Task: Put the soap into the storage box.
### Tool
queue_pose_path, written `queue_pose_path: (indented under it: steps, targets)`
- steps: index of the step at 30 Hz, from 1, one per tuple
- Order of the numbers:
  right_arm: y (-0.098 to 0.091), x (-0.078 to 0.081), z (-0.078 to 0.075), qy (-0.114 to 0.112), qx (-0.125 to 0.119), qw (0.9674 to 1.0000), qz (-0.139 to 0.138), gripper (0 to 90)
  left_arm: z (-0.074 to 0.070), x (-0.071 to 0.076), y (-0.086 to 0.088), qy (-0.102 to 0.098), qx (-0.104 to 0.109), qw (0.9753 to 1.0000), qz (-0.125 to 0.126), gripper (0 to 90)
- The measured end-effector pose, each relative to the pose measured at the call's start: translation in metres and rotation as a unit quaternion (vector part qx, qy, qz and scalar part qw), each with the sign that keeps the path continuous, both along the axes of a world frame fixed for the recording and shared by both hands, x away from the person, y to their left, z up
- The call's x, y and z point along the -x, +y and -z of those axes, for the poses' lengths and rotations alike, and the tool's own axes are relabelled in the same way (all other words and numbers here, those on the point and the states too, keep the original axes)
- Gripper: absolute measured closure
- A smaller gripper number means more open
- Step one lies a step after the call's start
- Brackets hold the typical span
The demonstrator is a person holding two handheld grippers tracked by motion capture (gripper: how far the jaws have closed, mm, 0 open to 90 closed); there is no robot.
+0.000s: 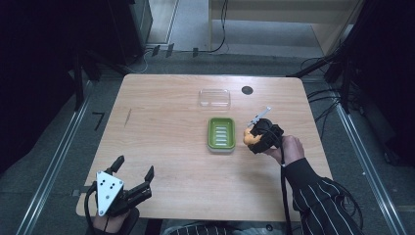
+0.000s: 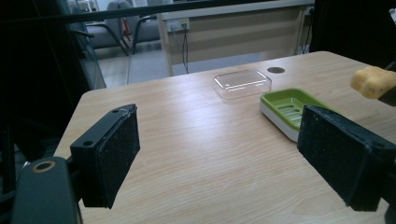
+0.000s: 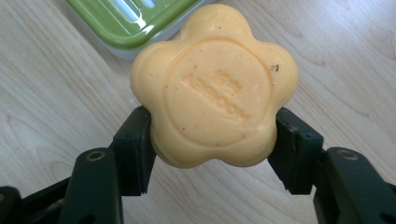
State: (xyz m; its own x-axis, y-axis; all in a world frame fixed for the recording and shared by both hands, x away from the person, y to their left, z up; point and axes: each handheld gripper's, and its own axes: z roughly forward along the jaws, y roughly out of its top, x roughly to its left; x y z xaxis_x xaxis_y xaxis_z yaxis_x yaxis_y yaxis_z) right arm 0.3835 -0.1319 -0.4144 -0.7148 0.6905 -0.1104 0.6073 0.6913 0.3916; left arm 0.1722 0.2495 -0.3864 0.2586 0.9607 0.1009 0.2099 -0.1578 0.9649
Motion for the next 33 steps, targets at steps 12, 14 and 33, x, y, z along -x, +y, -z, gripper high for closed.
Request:
queue_pose_path:
  steps: [12, 14, 33]
  targets:
    - [0.016, -0.012, -0.004, -0.008, -0.007, 0.9999, -0.013, 40.0, 0.0, 0.0, 0.001, 0.002, -0.001, 1.0, -0.001, 13.7]
    - [0.018, -0.013, -0.004, -0.01, -0.007, 0.9998, -0.015, 40.0, 0.0, 0.0, 0.001, 0.001, -0.001, 1.0, -0.001, 13.7]
    - [0.043, -0.031, -0.009, -0.018, -0.015, 0.9989, -0.04, 40.0, 0.0, 0.003, 0.003, 0.0, 0.001, 1.0, -0.007, 13.6]
